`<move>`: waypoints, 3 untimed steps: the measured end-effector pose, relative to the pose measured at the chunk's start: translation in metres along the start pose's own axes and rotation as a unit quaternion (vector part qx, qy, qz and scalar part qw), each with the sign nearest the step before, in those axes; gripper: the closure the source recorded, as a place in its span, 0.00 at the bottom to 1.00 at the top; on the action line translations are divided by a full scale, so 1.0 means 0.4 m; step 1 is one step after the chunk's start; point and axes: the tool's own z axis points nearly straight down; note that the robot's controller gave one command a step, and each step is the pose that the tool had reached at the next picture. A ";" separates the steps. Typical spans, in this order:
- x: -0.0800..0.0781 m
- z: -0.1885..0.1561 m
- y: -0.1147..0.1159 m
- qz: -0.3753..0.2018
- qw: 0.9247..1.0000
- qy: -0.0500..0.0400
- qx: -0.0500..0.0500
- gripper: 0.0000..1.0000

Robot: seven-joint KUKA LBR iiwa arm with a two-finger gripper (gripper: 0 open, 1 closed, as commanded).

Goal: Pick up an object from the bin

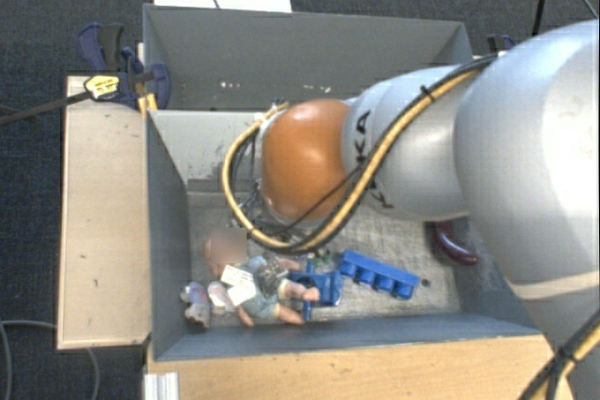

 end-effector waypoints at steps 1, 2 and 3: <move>-0.048 0.038 0.004 -0.151 0.989 0.005 -0.001 1.00; -0.048 0.038 0.004 -0.151 0.989 0.005 -0.001 1.00; -0.047 0.032 0.004 -0.151 0.989 0.005 -0.001 1.00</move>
Offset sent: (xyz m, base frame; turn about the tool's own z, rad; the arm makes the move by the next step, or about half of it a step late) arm 0.0000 0.0000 0.0000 0.0000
